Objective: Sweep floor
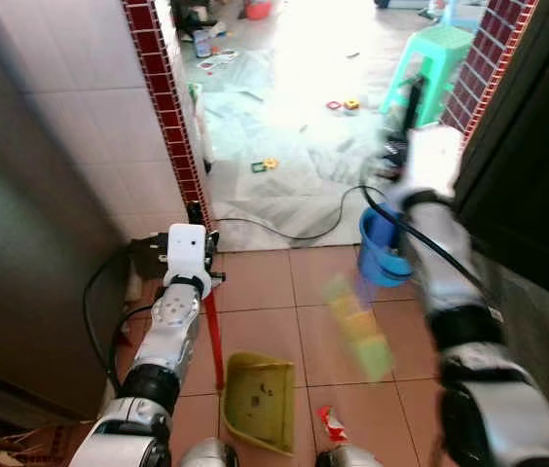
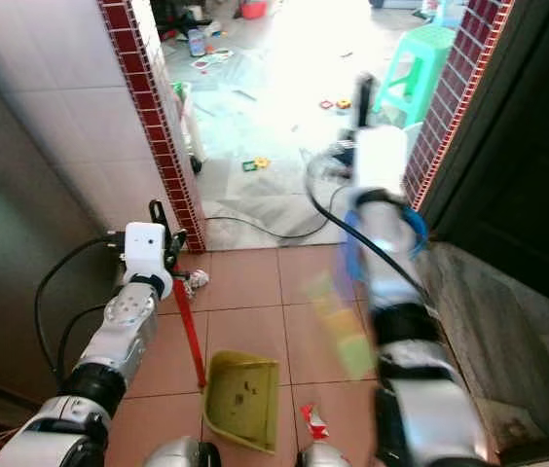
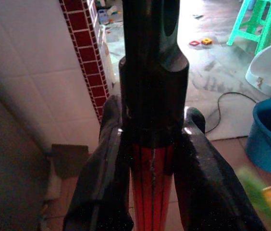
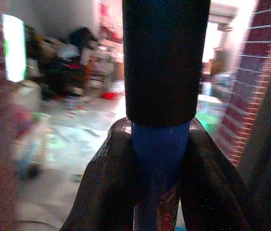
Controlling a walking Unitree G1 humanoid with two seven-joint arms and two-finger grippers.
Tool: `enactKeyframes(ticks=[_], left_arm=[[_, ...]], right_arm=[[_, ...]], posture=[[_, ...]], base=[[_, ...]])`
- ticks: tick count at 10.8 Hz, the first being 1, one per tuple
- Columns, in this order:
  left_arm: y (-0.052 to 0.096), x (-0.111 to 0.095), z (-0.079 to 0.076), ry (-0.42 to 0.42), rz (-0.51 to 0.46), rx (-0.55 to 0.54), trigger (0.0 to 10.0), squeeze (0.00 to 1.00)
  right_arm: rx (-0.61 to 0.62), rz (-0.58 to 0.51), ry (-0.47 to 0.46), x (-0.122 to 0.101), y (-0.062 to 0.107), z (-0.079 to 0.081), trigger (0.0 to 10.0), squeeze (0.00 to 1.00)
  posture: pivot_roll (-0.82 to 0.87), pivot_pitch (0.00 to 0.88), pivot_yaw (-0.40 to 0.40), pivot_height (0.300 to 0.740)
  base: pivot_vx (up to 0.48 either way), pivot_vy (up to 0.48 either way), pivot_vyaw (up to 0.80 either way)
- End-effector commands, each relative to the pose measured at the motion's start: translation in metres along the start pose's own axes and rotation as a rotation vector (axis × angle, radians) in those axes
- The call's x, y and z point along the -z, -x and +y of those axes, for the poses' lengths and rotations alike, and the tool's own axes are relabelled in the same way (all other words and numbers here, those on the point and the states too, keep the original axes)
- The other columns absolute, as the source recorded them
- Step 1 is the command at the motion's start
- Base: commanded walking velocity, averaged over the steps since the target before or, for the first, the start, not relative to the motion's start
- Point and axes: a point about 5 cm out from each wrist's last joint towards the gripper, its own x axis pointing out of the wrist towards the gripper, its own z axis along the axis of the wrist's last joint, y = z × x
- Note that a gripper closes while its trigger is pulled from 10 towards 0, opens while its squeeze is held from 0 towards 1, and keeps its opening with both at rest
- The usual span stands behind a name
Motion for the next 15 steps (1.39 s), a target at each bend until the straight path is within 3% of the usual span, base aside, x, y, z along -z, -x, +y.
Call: enactKeyframes(ticks=[1, 2, 3, 4, 6, 9, 11, 12, 15], left_arm=[[0.003, 0.004, 0.008, -0.080, 0.019, -0.009, 10.0, 0.00], [0.004, 0.005, 0.009, -0.090, 0.024, -0.002, 10.0, 0.00], [0.004, 0.007, 0.009, -0.117, 0.043, 0.019, 10.0, 0.00], [0.004, 0.007, 0.007, -0.122, 0.046, 0.026, 10.0, 0.00], [0.005, 0.007, 0.007, -0.118, 0.049, 0.028, 10.0, 0.00], [0.005, 0.007, 0.006, -0.107, 0.058, 0.024, 10.0, 0.00], [0.004, 0.007, 0.005, -0.104, 0.062, 0.025, 10.0, 0.00], [0.004, 0.008, 0.005, -0.096, 0.067, 0.025, 10.0, 0.00], [0.004, 0.007, 0.006, -0.025, 0.067, 0.004, 10.0, 0.00]], right_arm=[[0.035, 0.004, 0.059, 0.001, 0.004, -0.001, 10.0, 0.00], [0.077, 0.077, 0.102, 0.015, 0.011, -0.006, 10.0, 0.00], [0.082, 0.204, 0.052, 0.036, 0.019, 0.001, 10.0, 0.00], [0.084, 0.259, -0.040, 0.043, 0.022, 0.007, 10.0, 0.00], [0.031, 0.279, -0.234, 0.039, 0.019, 0.029, 10.0, 0.00], [0.016, 0.208, -0.523, 0.014, 0.004, 0.039, 10.0, 0.00], [-0.016, 0.150, -0.611, -0.003, -0.002, 0.040, 10.0, 0.00], [-0.048, 0.108, -0.592, -0.013, -0.006, 0.039, 10.0, 0.00], [-0.105, 0.025, -0.382, -0.015, -0.002, 0.032, 10.0, 0.00]], posture=[[-0.14, 0.026, 0.070, 0.740], [-0.14, 0.026, 0.071, 0.740], [-0.13, 0.026, 0.073, 0.740], [-0.13, 0.025, 0.072, 0.740], [-0.13, 0.025, 0.071, 0.740], [-0.13, 0.028, 0.067, 0.740], [-0.13, 0.027, 0.067, 0.740], [-0.14, 0.027, 0.068, 0.740], [-0.14, 0.026, 0.068, 0.740]], base=[[0.000, 0.000, 0.00], [0.000, 0.000, 0.00], [0.000, 0.000, 0.00], [0.000, 0.000, 0.00], [0.000, 0.000, 0.00], [0.000, 0.000, 0.00], [0.000, 0.000, 0.00], [0.000, 0.000, 0.00], [0.000, 0.000, 0.00]])
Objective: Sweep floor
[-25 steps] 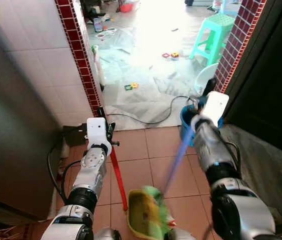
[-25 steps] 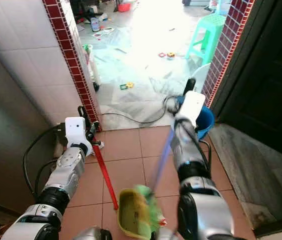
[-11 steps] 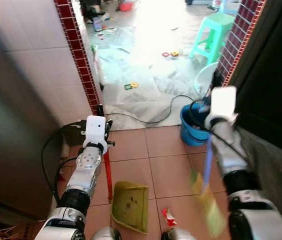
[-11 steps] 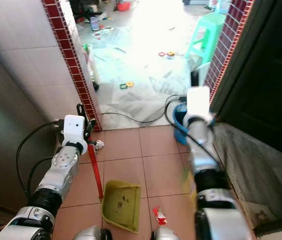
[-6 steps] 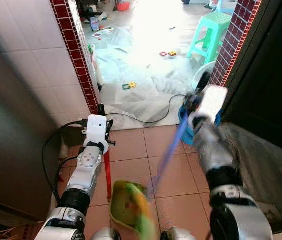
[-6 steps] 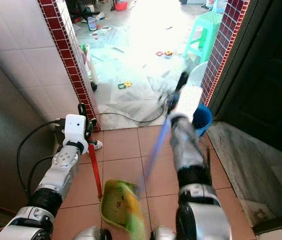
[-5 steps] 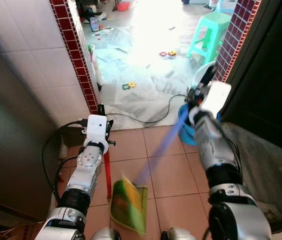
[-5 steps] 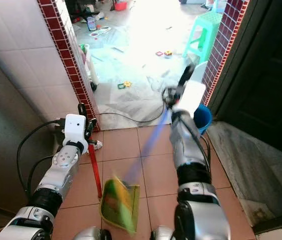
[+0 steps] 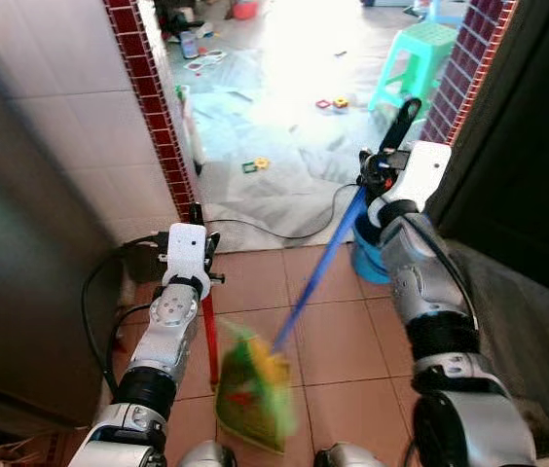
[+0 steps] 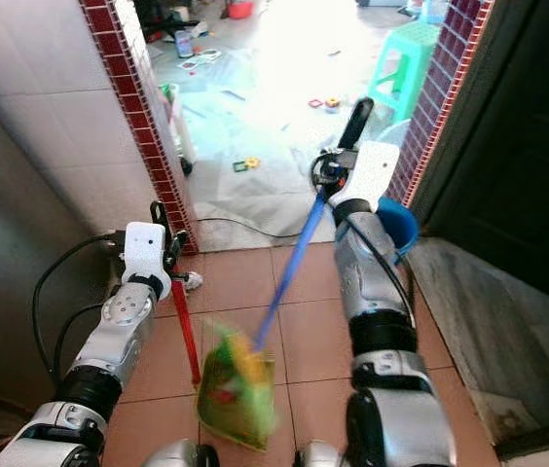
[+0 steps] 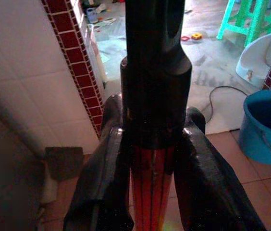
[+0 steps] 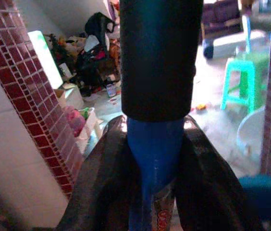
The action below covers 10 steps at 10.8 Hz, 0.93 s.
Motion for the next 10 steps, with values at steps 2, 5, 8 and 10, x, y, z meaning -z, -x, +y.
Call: enactKeyframes(ticks=[2, 5, 8, 10], left_arm=[[0.003, -0.001, 0.004, 0.067, -0.029, -0.011, 10.0, 0.00], [0.006, 0.006, 0.005, 0.114, -0.031, 0.001, 10.0, 0.00], [0.015, 0.022, 0.014, 0.128, -0.003, -0.001, 10.0, 0.00], [0.023, 0.035, 0.022, 0.135, 0.030, -0.020, 10.0, 0.00]], right_arm=[[-0.014, -0.102, 0.192, -0.004, 0.011, -0.001, 10.0, 0.00], [0.017, -0.054, 0.273, 0.023, 0.023, -0.008, 10.0, 0.00], [0.041, -0.022, 0.272, 0.039, 0.036, -0.011, 10.0, 0.00], [0.080, 0.007, 0.270, 0.052, 0.049, -0.017, 10.0, 0.00]], posture=[[-0.13, 0.019, 0.071, 0.740], [-0.14, 0.000, 0.073, 0.740], [-0.14, 0.000, 0.066, 0.740], [-0.14, 0.000, 0.075, 0.740]], base=[[0.000, 0.000, 0.00], [0.000, 0.000, 0.00], [0.000, 0.416, 0.00], [0.000, 0.480, 0.00]])
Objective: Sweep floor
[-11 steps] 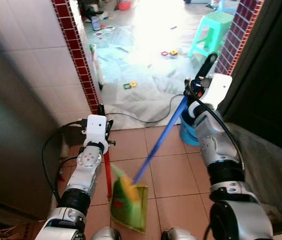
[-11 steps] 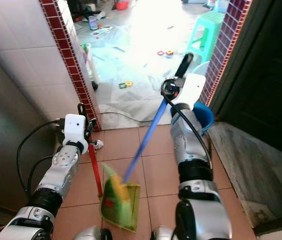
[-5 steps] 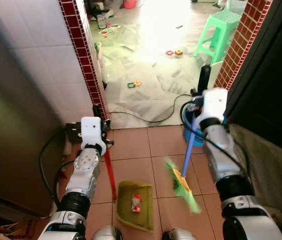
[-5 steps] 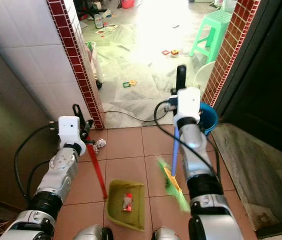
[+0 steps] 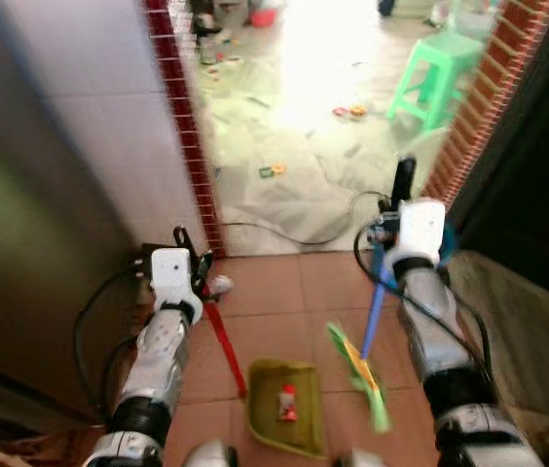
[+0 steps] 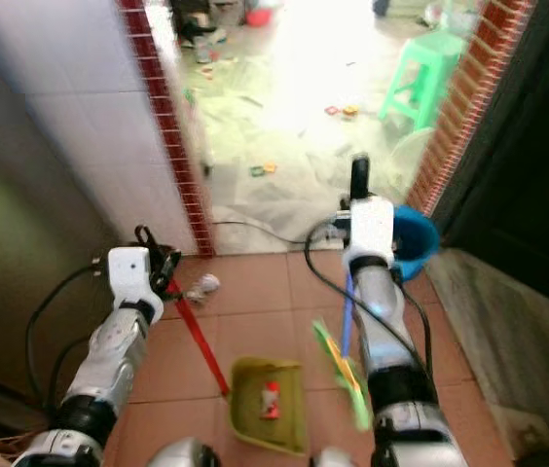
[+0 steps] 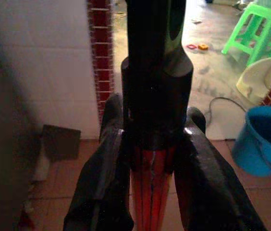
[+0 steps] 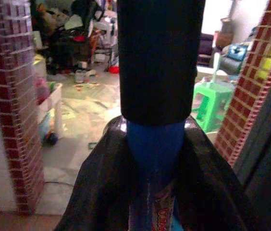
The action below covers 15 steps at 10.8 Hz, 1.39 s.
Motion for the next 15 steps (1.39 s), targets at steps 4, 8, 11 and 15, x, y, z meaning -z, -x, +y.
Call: enactKeyframes(ticks=[4, 8, 11, 15], left_arm=[[0.008, 0.011, -0.005, -0.062, 0.018, 0.085, 10.0, 0.00], [0.032, 0.022, 0.016, -0.016, 0.003, -0.008, 10.0, 0.00], [0.045, 0.026, 0.022, 0.001, 0.001, -0.056, 10.0, 0.00], [0.062, 0.031, 0.028, -0.049, 0.020, -0.009, 10.0, 0.00]], right_arm=[[0.063, 0.046, 0.018, 0.017, 0.012, -0.009, 10.0, 0.00], [0.017, 0.080, 0.098, 0.030, 0.028, -0.023, 10.0, 0.00], [-0.021, 0.086, 0.087, 0.029, 0.020, -0.016, 10.0, 0.00], [-0.003, 0.070, 0.059, 0.034, 0.046, -0.015, 10.0, 0.00]], posture=[[-0.15, 0.000, 0.087, 0.740], [-0.13, 0.000, 0.007, 0.740], [-0.09, 0.000, -0.013, 0.740], [-0.12, 0.000, 0.046, 0.740]], base=[[0.000, 0.120, 0.00], [0.000, 0.000, 0.00], [0.000, 0.000, 0.00], [0.000, 0.000, 0.00]])
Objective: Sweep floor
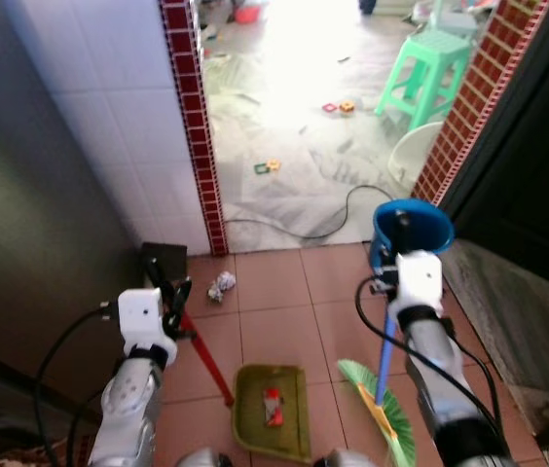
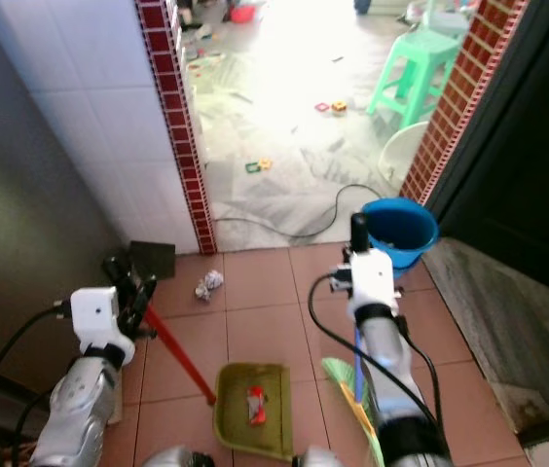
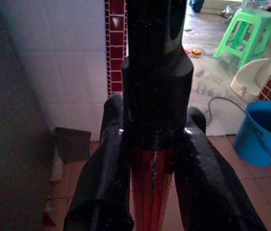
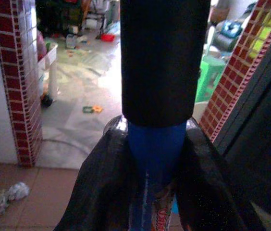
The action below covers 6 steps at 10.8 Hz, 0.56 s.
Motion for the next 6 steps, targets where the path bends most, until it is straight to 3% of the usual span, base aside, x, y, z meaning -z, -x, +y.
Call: enactKeyframes(ticks=[1, 6], left_arm=[[0.010, 0.012, 0.008, -0.023, 0.076, -0.013, 10.0, 0.00], [0.020, 0.015, 0.008, -0.012, 0.102, -0.023, 10.0, 0.00]], right_arm=[[0.011, -0.041, 0.002, -0.008, -0.001, -0.004, 10.0, 0.00], [-0.008, -0.027, 0.031, -0.008, 0.010, -0.007, 10.0, 0.00]], posture=[[-0.12, 0.000, 0.047, 0.740], [-0.12, 0.000, 0.047, 0.740]], base=[[0.000, 0.000, 0.00], [0.000, 0.000, 0.00]])
